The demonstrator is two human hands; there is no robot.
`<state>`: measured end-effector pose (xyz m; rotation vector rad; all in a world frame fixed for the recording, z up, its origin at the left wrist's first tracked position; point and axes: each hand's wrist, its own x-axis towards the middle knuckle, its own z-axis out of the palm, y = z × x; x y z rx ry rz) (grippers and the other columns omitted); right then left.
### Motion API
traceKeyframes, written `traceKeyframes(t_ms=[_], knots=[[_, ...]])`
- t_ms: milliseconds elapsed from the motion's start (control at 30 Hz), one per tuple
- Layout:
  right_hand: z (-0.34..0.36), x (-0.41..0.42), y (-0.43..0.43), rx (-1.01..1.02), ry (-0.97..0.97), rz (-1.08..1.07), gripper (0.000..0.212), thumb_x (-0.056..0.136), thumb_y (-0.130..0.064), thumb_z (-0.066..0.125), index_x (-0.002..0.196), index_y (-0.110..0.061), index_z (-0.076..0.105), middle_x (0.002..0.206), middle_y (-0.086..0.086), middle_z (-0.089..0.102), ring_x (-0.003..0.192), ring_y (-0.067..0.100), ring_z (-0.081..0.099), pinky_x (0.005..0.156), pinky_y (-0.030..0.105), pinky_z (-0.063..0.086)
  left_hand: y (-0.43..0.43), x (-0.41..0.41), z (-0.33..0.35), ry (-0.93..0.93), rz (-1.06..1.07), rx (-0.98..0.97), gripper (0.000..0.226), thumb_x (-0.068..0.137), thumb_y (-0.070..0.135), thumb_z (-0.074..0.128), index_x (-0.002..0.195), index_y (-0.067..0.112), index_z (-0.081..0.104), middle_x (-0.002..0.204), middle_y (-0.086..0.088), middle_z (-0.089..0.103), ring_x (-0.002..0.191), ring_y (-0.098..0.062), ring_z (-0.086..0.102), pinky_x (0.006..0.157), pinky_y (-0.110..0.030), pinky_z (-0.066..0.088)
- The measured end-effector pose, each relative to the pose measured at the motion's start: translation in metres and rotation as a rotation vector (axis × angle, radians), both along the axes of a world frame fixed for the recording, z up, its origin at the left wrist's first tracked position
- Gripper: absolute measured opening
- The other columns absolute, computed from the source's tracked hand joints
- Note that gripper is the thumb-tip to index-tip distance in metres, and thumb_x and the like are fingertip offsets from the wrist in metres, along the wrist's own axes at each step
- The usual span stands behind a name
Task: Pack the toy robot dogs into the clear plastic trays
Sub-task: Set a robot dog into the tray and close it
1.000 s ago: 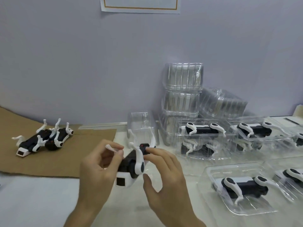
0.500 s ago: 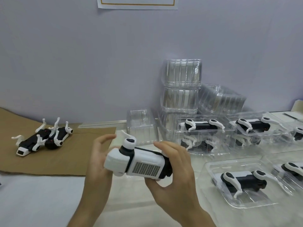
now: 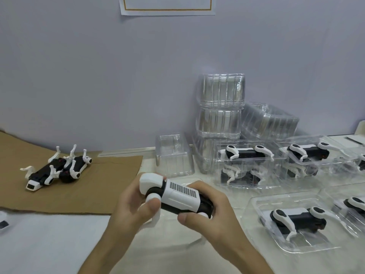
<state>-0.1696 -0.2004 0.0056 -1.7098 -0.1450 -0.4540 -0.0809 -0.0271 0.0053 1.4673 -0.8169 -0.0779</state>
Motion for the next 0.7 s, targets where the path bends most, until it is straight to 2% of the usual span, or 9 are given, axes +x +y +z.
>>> traceKeyframes(t_ms=[100, 133, 200, 267, 333, 467, 567, 633, 700], knots=[[0.0004, -0.0004, -0.0031, 0.044, -0.001, 0.025, 0.041, 0.071, -0.047, 0.073, 0.104, -0.023, 0.067, 0.086, -0.004, 0.067, 0.078, 0.013, 0.062, 0.069, 0.024, 0.047, 0.0004, 0.0003, -0.0021, -0.001, -0.015, -0.031, 0.037, 0.081, 0.052, 0.065, 0.105, 0.024, 0.069, 0.090, 0.004, 0.063, 0.082, -0.012, 0.062, 0.073, -0.016, 0.049], [0.0001, -0.0009, -0.0039, 0.072, -0.005, 0.034, 0.046, 0.072, -0.049, 0.074, 0.110, -0.026, 0.066, 0.092, -0.003, 0.069, 0.082, 0.014, 0.064, 0.072, 0.024, 0.048, -0.0014, -0.0001, -0.0034, 0.025, -0.015, -0.066, 0.036, 0.081, 0.049, 0.064, 0.105, 0.022, 0.069, 0.090, 0.002, 0.064, 0.080, -0.014, 0.063, 0.072, -0.021, 0.050], [0.0008, -0.0016, -0.0043, 0.124, -0.015, 0.061, 0.048, 0.073, -0.051, 0.074, 0.116, -0.031, 0.063, 0.095, -0.007, 0.070, 0.083, 0.009, 0.065, 0.073, 0.019, 0.049, -0.0041, -0.0009, -0.0052, 0.090, 0.010, -0.122, 0.040, 0.079, 0.051, 0.064, 0.102, 0.020, 0.068, 0.090, -0.012, 0.063, 0.075, -0.025, 0.064, 0.070, -0.038, 0.048], [0.0018, -0.0011, -0.0026, 0.134, -0.012, 0.069, 0.041, 0.075, -0.050, 0.072, 0.111, -0.032, 0.065, 0.088, -0.013, 0.068, 0.076, 0.004, 0.062, 0.072, 0.018, 0.049, -0.0048, -0.0003, -0.0064, 0.128, 0.043, -0.128, 0.051, 0.075, 0.061, 0.069, 0.099, 0.016, 0.066, 0.088, -0.024, 0.057, 0.070, -0.034, 0.060, 0.068, -0.044, 0.046], [0.0013, 0.0009, 0.0003, 0.123, -0.001, 0.035, 0.034, 0.077, -0.052, 0.067, 0.103, -0.029, 0.066, 0.079, -0.015, 0.062, 0.068, 0.007, 0.055, 0.066, 0.021, 0.047, -0.0038, 0.0014, -0.0078, 0.139, 0.054, -0.107, 0.062, 0.071, 0.068, 0.072, 0.095, 0.012, 0.063, 0.086, -0.028, 0.053, 0.068, -0.037, 0.059, 0.067, -0.039, 0.050], [-0.0015, 0.0027, 0.0042, 0.140, 0.014, -0.005, 0.036, 0.079, -0.054, 0.062, 0.098, -0.024, 0.064, 0.077, -0.012, 0.058, 0.063, 0.011, 0.047, 0.062, 0.029, 0.044, -0.0056, 0.0016, -0.0079, 0.103, 0.081, -0.068, 0.047, 0.077, 0.058, 0.061, 0.091, 0.014, 0.065, 0.087, -0.021, 0.058, 0.072, -0.039, 0.063, 0.071, -0.045, 0.051], [0.0009, 0.0028, 0.0033, 0.182, 0.007, -0.001, 0.036, 0.079, -0.052, 0.060, 0.096, -0.021, 0.064, 0.073, -0.010, 0.055, 0.062, 0.010, 0.046, 0.061, 0.029, 0.043, -0.0071, -0.0015, -0.0103, 0.135, 0.059, -0.096, 0.067, 0.075, 0.077, 0.062, 0.099, 0.014, 0.066, 0.093, -0.015, 0.063, 0.077, -0.031, 0.064, 0.071, -0.038, 0.053], [0.0026, 0.0034, 0.0003, 0.268, 0.025, 0.027, 0.048, 0.077, -0.051, 0.060, 0.097, -0.006, 0.061, 0.068, -0.002, 0.048, 0.058, 0.013, 0.042, 0.058, 0.028, 0.043, -0.0061, -0.0035, -0.0097, 0.212, -0.008, -0.128, 0.074, 0.072, 0.083, 0.061, 0.112, 0.022, 0.069, 0.104, -0.013, 0.068, 0.085, -0.026, 0.066, 0.072, -0.031, 0.056], [0.0043, 0.0031, -0.0047, 0.428, 0.131, 0.101, 0.065, 0.073, -0.053, 0.063, 0.099, 0.006, 0.057, 0.070, 0.007, 0.046, 0.060, 0.019, 0.042, 0.057, 0.030, 0.045, -0.0049, -0.0010, -0.0084, 0.291, -0.062, -0.180, 0.057, 0.083, 0.070, 0.061, 0.112, 0.022, 0.074, 0.106, -0.011, 0.072, 0.088, -0.023, 0.069, 0.071, -0.031, 0.059]])
